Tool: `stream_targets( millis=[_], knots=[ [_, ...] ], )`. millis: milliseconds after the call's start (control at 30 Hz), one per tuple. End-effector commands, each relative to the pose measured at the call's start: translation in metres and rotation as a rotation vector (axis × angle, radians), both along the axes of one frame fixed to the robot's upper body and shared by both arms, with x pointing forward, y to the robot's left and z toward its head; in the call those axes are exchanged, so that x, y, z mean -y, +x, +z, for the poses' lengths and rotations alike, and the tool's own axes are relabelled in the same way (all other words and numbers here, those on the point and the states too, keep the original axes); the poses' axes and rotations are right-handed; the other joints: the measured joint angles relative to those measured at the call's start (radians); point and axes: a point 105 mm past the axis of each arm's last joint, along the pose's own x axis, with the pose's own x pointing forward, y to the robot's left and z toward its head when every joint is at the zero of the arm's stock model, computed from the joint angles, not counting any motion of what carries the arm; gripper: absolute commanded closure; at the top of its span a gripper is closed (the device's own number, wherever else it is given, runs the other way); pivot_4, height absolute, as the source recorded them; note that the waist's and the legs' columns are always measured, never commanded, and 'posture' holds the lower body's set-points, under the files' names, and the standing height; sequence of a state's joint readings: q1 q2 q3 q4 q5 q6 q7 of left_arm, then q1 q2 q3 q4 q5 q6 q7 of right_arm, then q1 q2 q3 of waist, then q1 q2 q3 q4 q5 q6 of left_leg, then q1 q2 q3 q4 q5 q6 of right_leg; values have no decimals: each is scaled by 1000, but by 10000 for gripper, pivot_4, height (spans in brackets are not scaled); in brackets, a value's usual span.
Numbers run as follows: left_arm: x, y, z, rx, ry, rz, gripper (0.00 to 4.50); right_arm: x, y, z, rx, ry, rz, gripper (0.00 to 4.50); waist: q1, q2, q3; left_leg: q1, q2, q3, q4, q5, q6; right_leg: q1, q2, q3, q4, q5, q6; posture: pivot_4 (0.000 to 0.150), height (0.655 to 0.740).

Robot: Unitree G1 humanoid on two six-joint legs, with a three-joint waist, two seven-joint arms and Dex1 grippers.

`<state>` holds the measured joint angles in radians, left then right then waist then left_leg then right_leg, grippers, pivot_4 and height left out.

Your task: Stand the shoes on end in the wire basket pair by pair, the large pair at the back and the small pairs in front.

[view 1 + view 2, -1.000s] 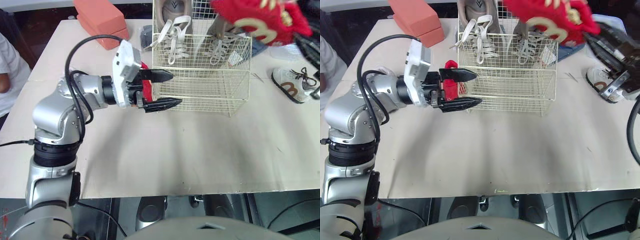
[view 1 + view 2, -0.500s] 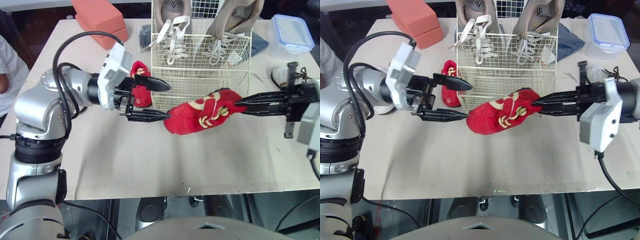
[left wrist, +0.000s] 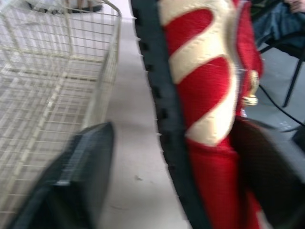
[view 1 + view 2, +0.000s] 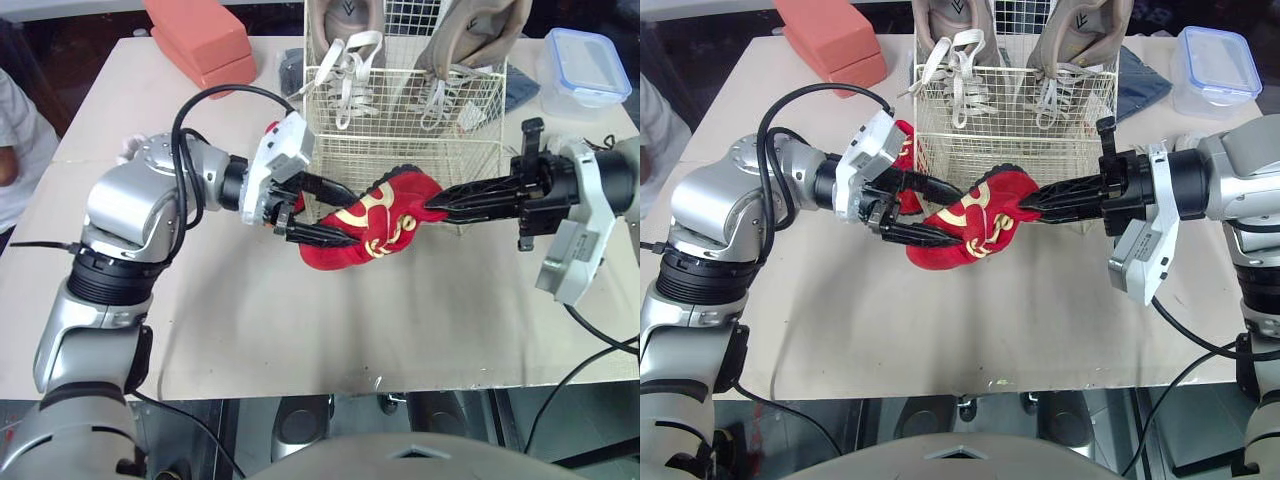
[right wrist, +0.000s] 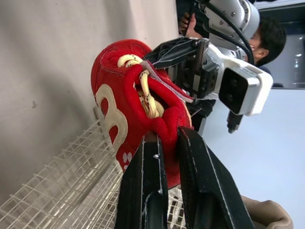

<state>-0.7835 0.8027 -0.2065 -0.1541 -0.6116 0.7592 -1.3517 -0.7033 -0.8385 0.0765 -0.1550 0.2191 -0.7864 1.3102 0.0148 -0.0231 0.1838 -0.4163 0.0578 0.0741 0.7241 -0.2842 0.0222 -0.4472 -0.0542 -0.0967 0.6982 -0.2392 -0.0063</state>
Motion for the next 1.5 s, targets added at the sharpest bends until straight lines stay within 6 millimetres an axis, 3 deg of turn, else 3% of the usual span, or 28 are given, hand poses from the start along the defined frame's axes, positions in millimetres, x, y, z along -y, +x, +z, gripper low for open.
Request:
stream_targets(
  millis=[33,133,233,267,300,400,467,500,633,900,967,1067,1133,1267,1333,1433,1467,1500],
  knots=[
    [1,-4,7,22,-8,-26,27720,2,-3,13,32,49,0,45000,0,0,0,0,0,0,0,0,0,0,0,0,0,0,0,1500,6860],
    [2,-7,7,8,-26,-41,39766,4,-2,14,21,68,-17,45000,0,0,0,0,0,0,0,0,0,0,0,0,0,0,0,1500,6860],
    [4,-2,10,31,-78,-12,40441,10,7,13,-130,164,-127,33813,1,0,0,0,0,0,0,0,0,0,0,0,0,0,0,1500,6860],
    [4,2,11,42,-98,11,40441,15,12,10,-251,219,-201,31092,2,0,0,0,1,-1,0,0,0,0,0,0,0,0,0,1500,6860],
    [4,6,12,53,-120,39,40441,22,15,0,-378,233,-279,25071,3,0,0,0,1,0,0,0,0,0,0,0,0,0,0,1500,6860],
    [4,19,12,89,-166,117,40442,38,11,-15,-747,384,-438,13162,20,0,0,-1,0,-2,1,0,0,1,-2,-2,0,0,0,1500,6860],
    [6,24,12,110,-191,152,40442,42,7,-18,-950,489,-508,2970,19,0,0,-1,0,-1,1,0,0,1,-2,-1,0,0,0,1500,6860],
    [8,25,14,124,-214,161,40442,39,1,-20,-1073,540,-515,766,17,0,0,-1,0,-1,1,0,0,1,-2,-1,0,0,0,1500,6860],
    [16,27,19,147,-289,184,40442,24,-9,-16,-1322,738,-503,766,13,0,0,1,2,-1,1,0,0,2,-3,-1,1,0,0,1500,6860],
    [26,21,17,144,-320,179,40442,4,13,-9,-1551,1135,-513,766,2,0,0,0,1,-2,1,0,0,1,-1,0,1,0,0,1500,6860],
    [27,20,17,147,-326,176,40442,-1,18,-11,-1568,1167,-528,766,2,0,0,0,0,-2,1,0,0,1,0,0,1,0,0,1500,6860],
    [29,21,19,153,-341,176,40442,-6,23,-19,-1575,1189,-575,8443,2,0,0,0,0,-1,1,0,0,1,0,0,0,0,0,1500,6860],
    [30,21,20,156,-346,175,40442,-7,24,-22,-1577,1192,-586,18432,2,0,0,0,0,-2,0,0,0,1,0,0,0,0,0,1500,6860],
    [30,22,21,150,-355,175,40442,-5,27,-17,-1564,1222,-577,32936,2,0,0,0,0,-2,0,0,1,1,0,0,0,0,0,1500,6860],
    [30,22,21,136,-359,176,40442,-3,29,-14,-1550,1237,-574,43620,1,0,0,0,0,-1,0,0,1,1,0,0,0,0,0,1500,6860],
    [29,24,21,97,-364,192,40442,-2,29,-10,-1530,1243,-565,44411,0,0,0,0,0,-2,0,0,1,1,0,0,0,0,0,1500,6860],
    [28,24,21,92,-361,192,30021,-2,29,-8,-1528,1244,-560,45000,0,0,0,0,0,-1,0,0,1,1,0,0,0,0,0,1500,6860],
    [27,24,21,87,-357,197,27137,-2,29,-5,-1522,1248,-552,45000,0,0,0,0,0,-1,0,0,1,1,0,0,0,0,0,1500,6860]
  ],
)
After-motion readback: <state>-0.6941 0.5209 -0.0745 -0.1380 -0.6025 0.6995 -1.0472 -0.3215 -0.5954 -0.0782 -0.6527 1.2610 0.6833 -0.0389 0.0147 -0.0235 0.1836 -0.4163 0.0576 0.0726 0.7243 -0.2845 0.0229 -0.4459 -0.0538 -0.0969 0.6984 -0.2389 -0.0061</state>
